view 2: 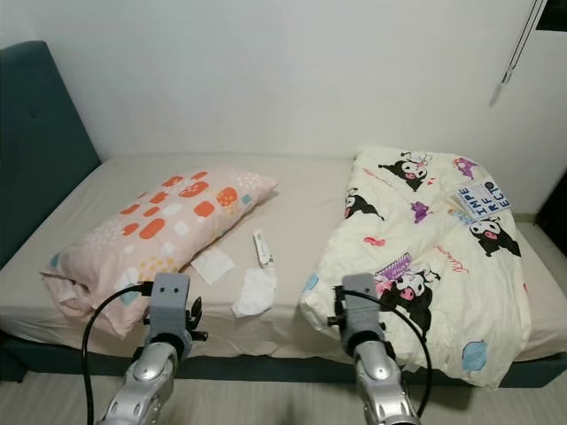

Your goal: Clean up the room

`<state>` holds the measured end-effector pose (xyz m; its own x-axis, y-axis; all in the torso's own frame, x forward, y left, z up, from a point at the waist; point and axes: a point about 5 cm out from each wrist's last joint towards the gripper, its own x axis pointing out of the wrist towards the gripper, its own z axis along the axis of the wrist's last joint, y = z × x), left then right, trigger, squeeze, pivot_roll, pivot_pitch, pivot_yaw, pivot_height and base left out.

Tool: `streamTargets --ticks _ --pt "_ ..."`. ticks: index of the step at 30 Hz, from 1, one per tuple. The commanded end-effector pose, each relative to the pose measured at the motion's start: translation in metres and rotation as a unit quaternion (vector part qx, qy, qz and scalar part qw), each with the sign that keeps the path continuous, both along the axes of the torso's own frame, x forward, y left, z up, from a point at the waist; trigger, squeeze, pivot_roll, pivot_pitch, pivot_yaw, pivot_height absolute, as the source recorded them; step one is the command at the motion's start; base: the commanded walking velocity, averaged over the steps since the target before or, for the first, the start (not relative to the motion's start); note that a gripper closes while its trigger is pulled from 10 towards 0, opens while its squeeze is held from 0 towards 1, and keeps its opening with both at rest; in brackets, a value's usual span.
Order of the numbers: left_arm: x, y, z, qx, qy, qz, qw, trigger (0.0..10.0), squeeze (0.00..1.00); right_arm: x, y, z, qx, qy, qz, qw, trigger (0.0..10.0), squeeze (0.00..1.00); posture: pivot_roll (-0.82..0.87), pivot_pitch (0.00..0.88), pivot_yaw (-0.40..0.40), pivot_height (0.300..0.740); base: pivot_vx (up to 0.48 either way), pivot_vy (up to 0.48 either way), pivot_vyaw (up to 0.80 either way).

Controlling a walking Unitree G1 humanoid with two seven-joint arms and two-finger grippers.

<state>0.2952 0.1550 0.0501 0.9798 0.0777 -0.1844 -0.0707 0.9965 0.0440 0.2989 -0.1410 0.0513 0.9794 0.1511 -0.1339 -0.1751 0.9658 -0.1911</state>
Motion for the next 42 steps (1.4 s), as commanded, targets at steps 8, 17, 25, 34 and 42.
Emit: streamTargets --ticks 8,17,25,34,42 --pt "0.002 -0.003 0.003 -0.009 -0.013 0.010 1.000 10.0 0.00 0.001 0.007 0.002 -0.005 -0.011 0.012 1.000 10.0 0.00 -0.02 0.034 -0.022 0.740 0.000 0.000 0.00" --pt "0.001 -0.003 0.004 -0.018 -0.020 0.008 1.000 10.0 0.00 -0.001 -0.001 -0.001 0.015 0.001 -0.003 1.000 10.0 0.00 -0.02 0.038 -0.018 0.740 0.000 0.000 0.00" --pt "0.001 -0.004 0.006 -0.023 -0.028 0.002 0.999 10.0 0.00 -0.002 -0.003 -0.003 0.017 0.004 -0.011 1.000 10.0 0.00 -0.02 0.041 -0.017 0.740 0.328 0.000 0.00" --pt "0.001 -0.003 0.006 -0.023 -0.030 0.004 0.999 10.0 0.00 -0.002 -0.004 -0.003 0.019 0.008 -0.015 1.000 10.0 0.00 -0.02 0.042 -0.017 0.740 0.346 0.000 0.00" --pt "0.002 -0.003 0.006 -0.023 -0.031 0.004 0.999 10.0 0.00 -0.002 -0.006 -0.004 0.016 0.011 -0.018 1.000 10.0 0.00 -0.02 0.043 -0.017 0.740 0.338 0.000 0.00"
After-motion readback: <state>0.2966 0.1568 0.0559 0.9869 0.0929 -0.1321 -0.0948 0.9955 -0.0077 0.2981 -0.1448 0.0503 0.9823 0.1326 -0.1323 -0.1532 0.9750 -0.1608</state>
